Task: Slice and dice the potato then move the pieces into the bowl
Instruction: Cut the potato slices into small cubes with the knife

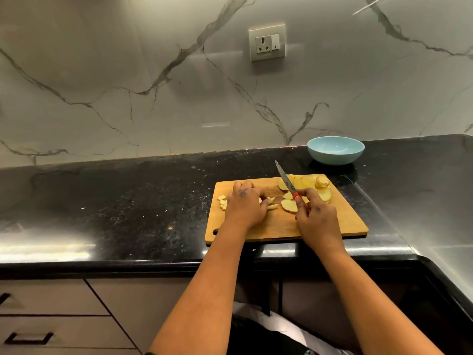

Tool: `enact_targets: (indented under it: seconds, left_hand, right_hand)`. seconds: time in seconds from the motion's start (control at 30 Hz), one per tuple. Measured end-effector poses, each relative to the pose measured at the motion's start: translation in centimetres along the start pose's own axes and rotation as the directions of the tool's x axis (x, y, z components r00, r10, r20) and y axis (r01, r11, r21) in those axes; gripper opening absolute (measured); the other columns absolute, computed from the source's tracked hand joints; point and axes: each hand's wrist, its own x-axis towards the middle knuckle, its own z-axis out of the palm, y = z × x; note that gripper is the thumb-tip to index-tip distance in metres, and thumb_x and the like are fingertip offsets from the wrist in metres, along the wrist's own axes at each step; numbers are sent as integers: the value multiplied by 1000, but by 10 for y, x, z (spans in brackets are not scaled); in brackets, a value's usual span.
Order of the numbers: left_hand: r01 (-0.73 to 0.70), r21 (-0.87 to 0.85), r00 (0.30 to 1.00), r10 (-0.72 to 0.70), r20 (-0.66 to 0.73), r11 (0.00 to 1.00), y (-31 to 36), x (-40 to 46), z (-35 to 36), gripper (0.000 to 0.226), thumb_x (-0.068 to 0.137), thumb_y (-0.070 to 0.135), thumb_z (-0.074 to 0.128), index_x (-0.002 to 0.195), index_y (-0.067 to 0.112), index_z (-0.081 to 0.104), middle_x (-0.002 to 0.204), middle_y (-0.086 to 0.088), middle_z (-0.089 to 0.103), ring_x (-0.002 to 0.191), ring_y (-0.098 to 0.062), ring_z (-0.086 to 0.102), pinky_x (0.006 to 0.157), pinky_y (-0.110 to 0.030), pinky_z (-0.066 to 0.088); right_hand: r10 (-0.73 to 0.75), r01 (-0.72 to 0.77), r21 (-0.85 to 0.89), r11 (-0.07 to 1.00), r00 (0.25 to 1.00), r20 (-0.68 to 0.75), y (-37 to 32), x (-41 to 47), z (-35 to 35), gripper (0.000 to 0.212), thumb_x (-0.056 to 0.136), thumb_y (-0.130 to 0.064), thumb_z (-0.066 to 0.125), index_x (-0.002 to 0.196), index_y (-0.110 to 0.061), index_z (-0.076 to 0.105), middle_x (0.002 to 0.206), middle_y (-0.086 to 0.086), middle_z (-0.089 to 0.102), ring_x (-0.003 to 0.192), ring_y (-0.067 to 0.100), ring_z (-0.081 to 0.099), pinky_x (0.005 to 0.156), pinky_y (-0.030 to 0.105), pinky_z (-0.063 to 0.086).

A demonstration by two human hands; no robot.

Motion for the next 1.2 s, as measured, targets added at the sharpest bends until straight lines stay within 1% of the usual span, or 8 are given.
enact_targets:
  seconds: [0.13,0.33,0.57,0.67,0.8,0.87,0.97,1.2]
  left_hand:
    - [-3,80,998,-2,56,997,1,4,-3,27,97,41,53,116,24,64,124,0,54,123,-22,39,100,-39,37]
    - [86,34,984,-90,154,996,9,18,-4,18,96,35,60,108,22,63,121,-5,58,124,-23,42,100,-39,42]
    - [40,149,947,-85,311,988,15,29,-9,22,100,32,53,110,16,64,117,-7,59,118,-25,47,103,-42,42]
    - [32,143,976,-62,210,989,13,21,-5,21,101,32,51,112,19,63,120,-5,57,120,-24,43,104,-44,34]
    - [33,-29,999,-34,-42,999,4,13,-3,23,101,30,50,115,17,62,118,-4,55,117,-23,46,100,-39,40]
    - [50,-125,998,-46,40,991,1,10,-6,31,99,36,54,124,20,59,129,-5,52,127,-24,43,107,-39,36]
    - [70,-68,960,-49,275,995,1,4,-8,55,94,45,59,144,25,46,150,-3,41,140,-25,32,115,-37,28]
    - [59,-85,964,-35,263,995,-3,7,1,37,101,29,52,138,26,55,144,-2,49,133,-22,41,111,-34,33]
  right_hand:
    - [6,-6,-3,1000,1000,9,0,0,0,18,99,-21,53,115,-16,58,66,-10,54,52,6,51,42,14,34]
    - [13,-13,-4,1000,1000,11,0,0,0,18,99,-20,53,115,-17,59,67,-10,55,53,7,52,43,13,35]
    - [0,0,4,1000,1000,13,-2,0,-1,15,99,-19,52,112,-16,59,62,-8,53,49,7,47,41,17,35]
    - [-4,4,2,1000,1000,15,-2,-1,-2,15,99,-19,53,112,-15,60,62,-9,53,49,6,47,41,17,35]
    - [-1,1,2,1000,1000,22,-4,-1,-3,16,99,-18,53,112,-14,59,63,-10,52,49,5,47,43,16,38]
    - [2,-2,2,1000,1000,24,-4,-1,-3,16,99,-18,53,113,-14,59,63,-11,52,49,5,47,44,16,39]
    - [11,-11,1,1000,999,31,-6,-1,-3,17,99,-19,53,114,-16,59,65,-10,53,51,7,49,43,15,39]
    - [19,-19,-12,1000,1000,19,-8,-2,-4,17,98,-20,54,114,-16,59,64,-11,52,50,6,48,42,15,37]
